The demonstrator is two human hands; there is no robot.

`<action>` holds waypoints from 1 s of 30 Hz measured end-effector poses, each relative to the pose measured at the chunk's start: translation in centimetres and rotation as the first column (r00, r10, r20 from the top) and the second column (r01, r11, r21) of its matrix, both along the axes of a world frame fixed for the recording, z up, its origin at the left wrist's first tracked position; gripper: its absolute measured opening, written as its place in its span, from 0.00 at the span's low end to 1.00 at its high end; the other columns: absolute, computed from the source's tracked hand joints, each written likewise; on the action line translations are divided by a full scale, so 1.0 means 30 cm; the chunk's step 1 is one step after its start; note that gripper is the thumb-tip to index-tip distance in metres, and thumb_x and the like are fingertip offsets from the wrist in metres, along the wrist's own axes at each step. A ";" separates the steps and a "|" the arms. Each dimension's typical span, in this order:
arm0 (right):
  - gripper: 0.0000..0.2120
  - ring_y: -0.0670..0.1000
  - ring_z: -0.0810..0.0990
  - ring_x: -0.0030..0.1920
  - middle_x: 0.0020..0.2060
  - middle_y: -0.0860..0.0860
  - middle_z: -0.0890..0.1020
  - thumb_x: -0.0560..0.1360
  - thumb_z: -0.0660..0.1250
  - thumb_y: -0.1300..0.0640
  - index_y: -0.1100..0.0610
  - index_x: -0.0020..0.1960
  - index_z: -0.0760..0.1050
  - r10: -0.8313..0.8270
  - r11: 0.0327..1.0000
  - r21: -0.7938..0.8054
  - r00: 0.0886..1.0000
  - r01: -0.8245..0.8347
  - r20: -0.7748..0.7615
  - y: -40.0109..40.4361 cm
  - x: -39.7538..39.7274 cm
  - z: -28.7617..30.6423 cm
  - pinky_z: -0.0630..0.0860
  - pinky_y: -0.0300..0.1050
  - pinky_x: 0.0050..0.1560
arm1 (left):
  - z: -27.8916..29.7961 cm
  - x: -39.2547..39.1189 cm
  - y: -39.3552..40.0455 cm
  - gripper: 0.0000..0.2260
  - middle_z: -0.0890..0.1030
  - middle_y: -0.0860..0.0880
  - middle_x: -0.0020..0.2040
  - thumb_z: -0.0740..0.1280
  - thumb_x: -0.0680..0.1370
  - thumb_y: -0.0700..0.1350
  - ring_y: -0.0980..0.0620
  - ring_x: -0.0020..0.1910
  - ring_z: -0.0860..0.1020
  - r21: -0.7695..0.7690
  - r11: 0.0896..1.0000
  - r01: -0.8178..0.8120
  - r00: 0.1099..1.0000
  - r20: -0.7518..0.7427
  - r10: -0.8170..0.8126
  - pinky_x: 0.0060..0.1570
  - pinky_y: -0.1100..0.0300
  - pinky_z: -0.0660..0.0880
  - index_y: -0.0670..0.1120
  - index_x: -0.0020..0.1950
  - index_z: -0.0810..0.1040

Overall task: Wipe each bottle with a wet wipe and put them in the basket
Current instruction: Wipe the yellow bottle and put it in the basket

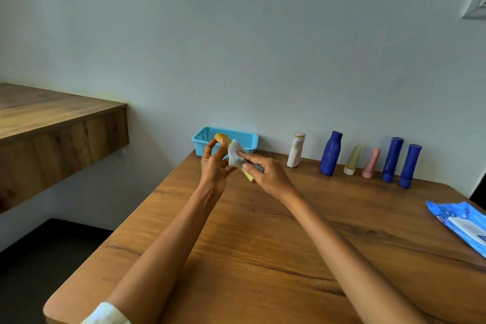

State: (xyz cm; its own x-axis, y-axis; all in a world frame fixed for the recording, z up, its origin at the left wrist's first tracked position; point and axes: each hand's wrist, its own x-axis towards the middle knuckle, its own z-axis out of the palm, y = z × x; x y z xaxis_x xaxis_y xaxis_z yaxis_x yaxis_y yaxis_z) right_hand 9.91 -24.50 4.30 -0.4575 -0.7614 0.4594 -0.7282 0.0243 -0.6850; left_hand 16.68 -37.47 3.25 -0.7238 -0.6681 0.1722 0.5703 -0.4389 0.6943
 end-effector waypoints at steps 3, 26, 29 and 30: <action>0.15 0.39 0.77 0.58 0.59 0.48 0.79 0.76 0.65 0.60 0.55 0.62 0.76 0.011 0.994 -0.109 0.999 -0.007 0.039 0.058 0.008 -0.050 0.75 0.33 0.56 | 0.003 0.012 -0.022 0.17 0.79 0.45 0.46 0.64 0.79 0.43 0.50 0.35 0.82 0.036 0.999 -0.031 1.000 0.002 0.031 0.31 0.58 0.79 0.46 0.67 0.69; 0.23 0.46 0.77 0.57 0.63 0.50 0.76 0.76 0.65 0.50 0.48 0.70 0.66 -0.050 0.981 0.186 0.998 0.056 -0.037 0.059 -0.015 0.010 0.76 0.43 0.56 | 0.030 -0.001 -0.014 0.15 0.79 0.43 0.46 0.67 0.77 0.41 0.45 0.39 0.81 0.031 0.999 -0.019 0.995 0.102 0.016 0.35 0.54 0.80 0.46 0.63 0.71; 0.25 0.48 0.77 0.59 0.61 0.52 0.78 0.74 0.69 0.51 0.50 0.69 0.68 -0.137 0.972 0.165 0.976 0.165 -0.171 0.076 -0.006 0.000 0.74 0.39 0.55 | 0.034 -0.010 -0.002 0.18 0.80 0.42 0.46 0.69 0.76 0.43 0.48 0.31 0.82 0.056 0.998 -0.033 0.983 0.181 0.022 0.28 0.57 0.79 0.45 0.64 0.71; 0.23 0.49 0.78 0.58 0.60 0.52 0.79 0.74 0.68 0.52 0.51 0.68 0.70 -0.188 0.970 0.111 0.958 0.216 -0.217 0.075 -0.006 -0.003 0.73 0.38 0.54 | 0.034 -0.014 0.006 0.18 0.80 0.42 0.45 0.70 0.75 0.44 0.50 0.29 0.82 0.040 0.999 -0.034 0.976 0.216 0.024 0.27 0.59 0.78 0.45 0.64 0.71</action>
State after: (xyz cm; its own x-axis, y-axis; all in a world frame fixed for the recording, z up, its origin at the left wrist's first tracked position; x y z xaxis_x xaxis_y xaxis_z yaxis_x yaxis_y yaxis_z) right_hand 9.75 -22.24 4.21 -0.5156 -0.7227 0.4603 -0.8220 0.2655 -0.5038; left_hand 16.25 -37.28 4.28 -0.7210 -0.6928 -0.0155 0.4220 -0.4567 0.7831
